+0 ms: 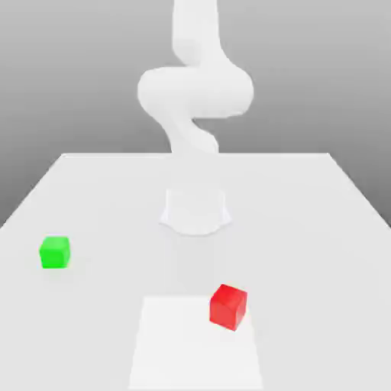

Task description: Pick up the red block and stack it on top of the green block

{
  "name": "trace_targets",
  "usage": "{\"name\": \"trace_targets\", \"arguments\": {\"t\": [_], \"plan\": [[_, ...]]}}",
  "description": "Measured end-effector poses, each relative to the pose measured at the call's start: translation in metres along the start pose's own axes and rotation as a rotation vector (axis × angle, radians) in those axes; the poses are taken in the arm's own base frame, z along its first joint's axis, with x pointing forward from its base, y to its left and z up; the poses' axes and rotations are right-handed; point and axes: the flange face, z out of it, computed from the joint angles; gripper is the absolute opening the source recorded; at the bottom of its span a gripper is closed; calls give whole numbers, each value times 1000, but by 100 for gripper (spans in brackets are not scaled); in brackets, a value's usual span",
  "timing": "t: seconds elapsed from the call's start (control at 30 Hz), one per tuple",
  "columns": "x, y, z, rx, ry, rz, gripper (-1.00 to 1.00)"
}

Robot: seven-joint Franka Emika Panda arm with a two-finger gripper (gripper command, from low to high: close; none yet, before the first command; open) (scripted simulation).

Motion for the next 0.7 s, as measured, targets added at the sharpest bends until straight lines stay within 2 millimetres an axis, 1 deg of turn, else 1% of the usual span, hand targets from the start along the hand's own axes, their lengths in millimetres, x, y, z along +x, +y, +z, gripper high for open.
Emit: {"name": "trace_targets", "arguments": {"t": [0.07,0.17,0.27,0.37,0.47,0.57,0.6,0.63,0.7], "plan": [[-18,4,52,-67,-39,38,0],[-49,21,123,-164,-95,97,0],[-83,47,185,-260,-151,160,0],[-123,82,239,-358,-209,229,0],[-170,126,283,-464,-272,306,0],[-227,180,317,-584,-344,397,0],[-239,190,324,-604,-357,413,0],[-245,196,329,-614,-361,424,0],[-253,203,339,-620,-365,429,0]]}}
